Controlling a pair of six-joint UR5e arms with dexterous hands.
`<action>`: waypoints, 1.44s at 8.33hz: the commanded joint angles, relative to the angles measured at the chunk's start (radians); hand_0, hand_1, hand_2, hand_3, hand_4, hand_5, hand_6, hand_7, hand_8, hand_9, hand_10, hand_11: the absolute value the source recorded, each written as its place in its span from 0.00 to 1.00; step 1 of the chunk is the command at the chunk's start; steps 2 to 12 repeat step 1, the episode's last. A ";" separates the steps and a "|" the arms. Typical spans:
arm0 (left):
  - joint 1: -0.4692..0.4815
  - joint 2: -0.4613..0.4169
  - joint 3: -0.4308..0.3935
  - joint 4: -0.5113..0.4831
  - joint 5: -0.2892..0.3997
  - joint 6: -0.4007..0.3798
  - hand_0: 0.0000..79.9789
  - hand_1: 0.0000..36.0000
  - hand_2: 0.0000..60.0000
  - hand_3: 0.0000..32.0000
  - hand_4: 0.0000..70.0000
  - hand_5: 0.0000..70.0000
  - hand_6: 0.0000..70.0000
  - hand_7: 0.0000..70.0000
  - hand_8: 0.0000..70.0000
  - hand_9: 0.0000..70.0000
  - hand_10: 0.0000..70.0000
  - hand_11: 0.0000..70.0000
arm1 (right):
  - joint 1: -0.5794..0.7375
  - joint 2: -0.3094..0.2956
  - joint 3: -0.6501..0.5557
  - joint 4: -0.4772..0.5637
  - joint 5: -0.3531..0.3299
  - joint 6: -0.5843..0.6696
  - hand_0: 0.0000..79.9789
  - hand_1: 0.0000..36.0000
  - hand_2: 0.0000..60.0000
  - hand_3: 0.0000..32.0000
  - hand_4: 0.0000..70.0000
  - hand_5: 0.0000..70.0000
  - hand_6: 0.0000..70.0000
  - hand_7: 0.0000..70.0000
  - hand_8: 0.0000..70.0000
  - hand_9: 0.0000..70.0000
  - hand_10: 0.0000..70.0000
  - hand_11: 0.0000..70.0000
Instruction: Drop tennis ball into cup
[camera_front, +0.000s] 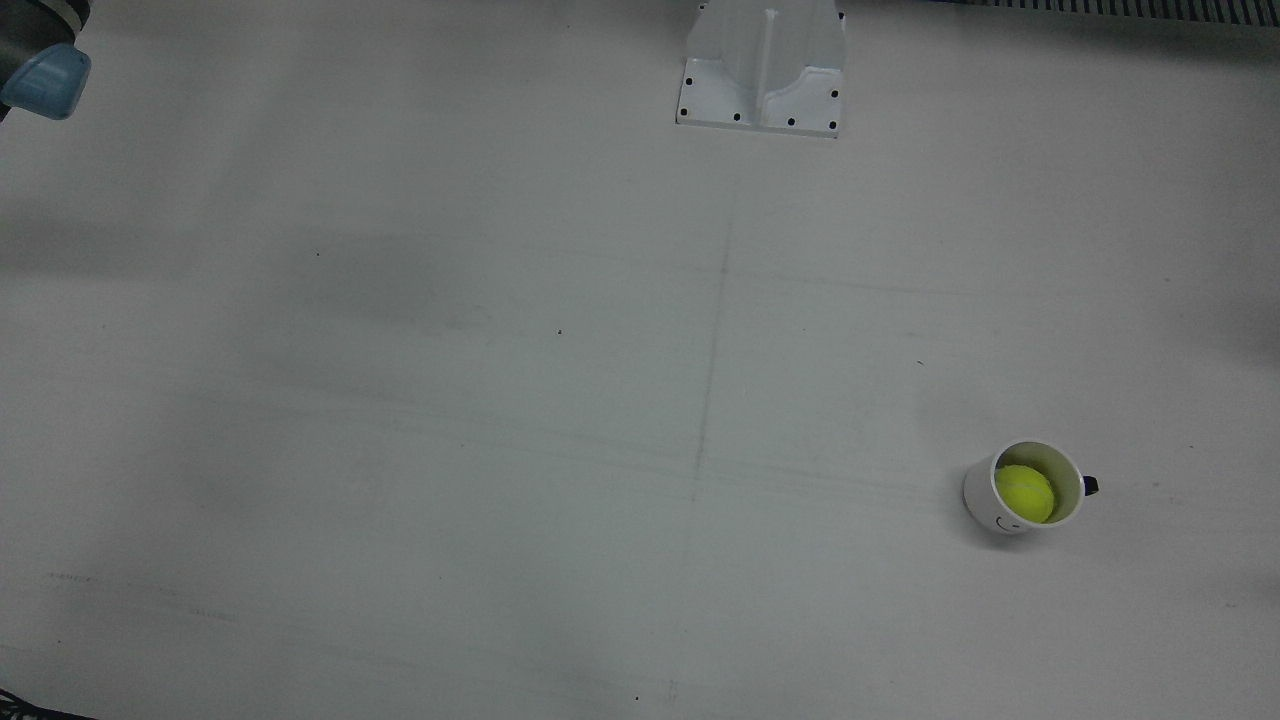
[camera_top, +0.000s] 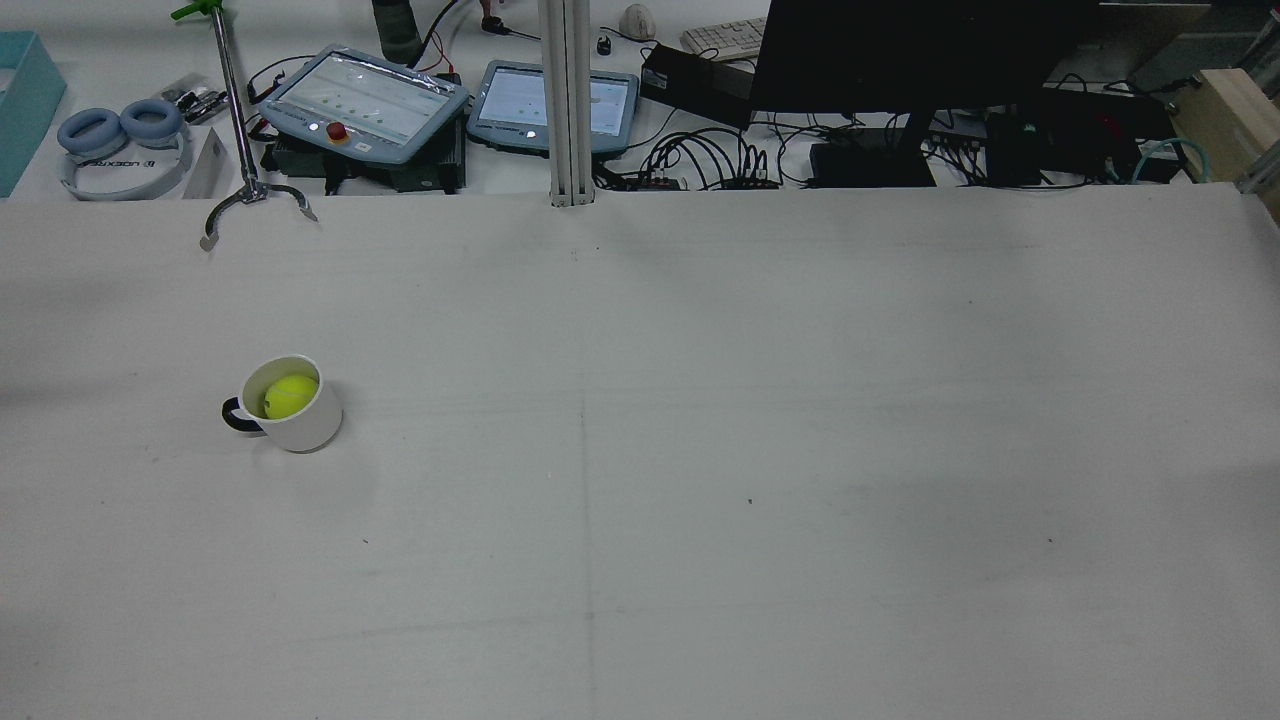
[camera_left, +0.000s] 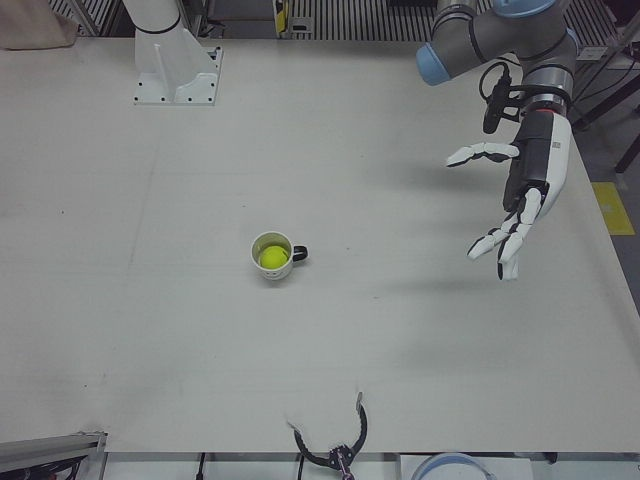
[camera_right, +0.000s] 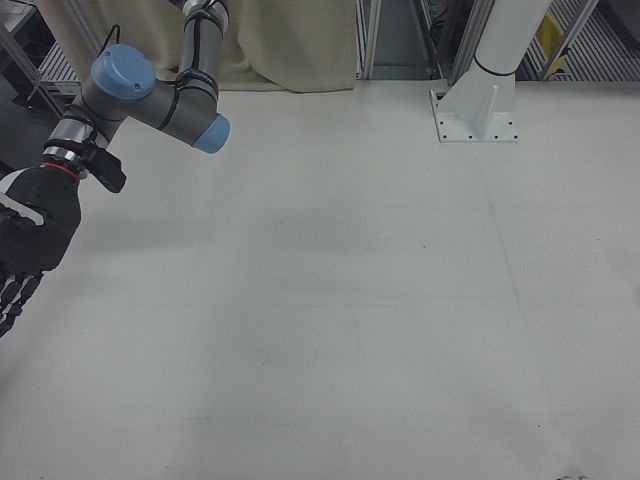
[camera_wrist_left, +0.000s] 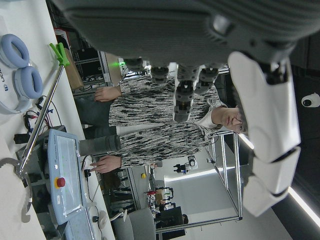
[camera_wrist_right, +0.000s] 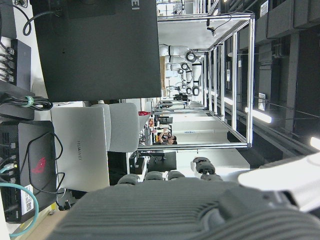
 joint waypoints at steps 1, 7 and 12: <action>-0.009 0.012 -0.009 -0.005 0.001 0.003 0.57 0.32 0.24 0.00 0.06 0.11 0.32 0.05 0.07 0.03 0.00 0.01 | 0.000 0.000 0.000 0.000 0.000 0.001 0.00 0.00 0.00 0.00 0.00 0.00 0.00 0.00 0.00 0.00 0.00 0.00; -0.009 0.012 -0.009 -0.005 0.001 0.003 0.57 0.32 0.24 0.00 0.06 0.11 0.32 0.05 0.07 0.03 0.00 0.01 | 0.000 0.000 0.000 0.000 0.000 0.001 0.00 0.00 0.00 0.00 0.00 0.00 0.00 0.00 0.00 0.00 0.00 0.00; -0.009 0.012 -0.009 -0.005 0.001 0.003 0.57 0.32 0.24 0.00 0.06 0.11 0.32 0.05 0.07 0.03 0.00 0.01 | 0.000 0.000 0.000 0.000 0.000 0.001 0.00 0.00 0.00 0.00 0.00 0.00 0.00 0.00 0.00 0.00 0.00 0.00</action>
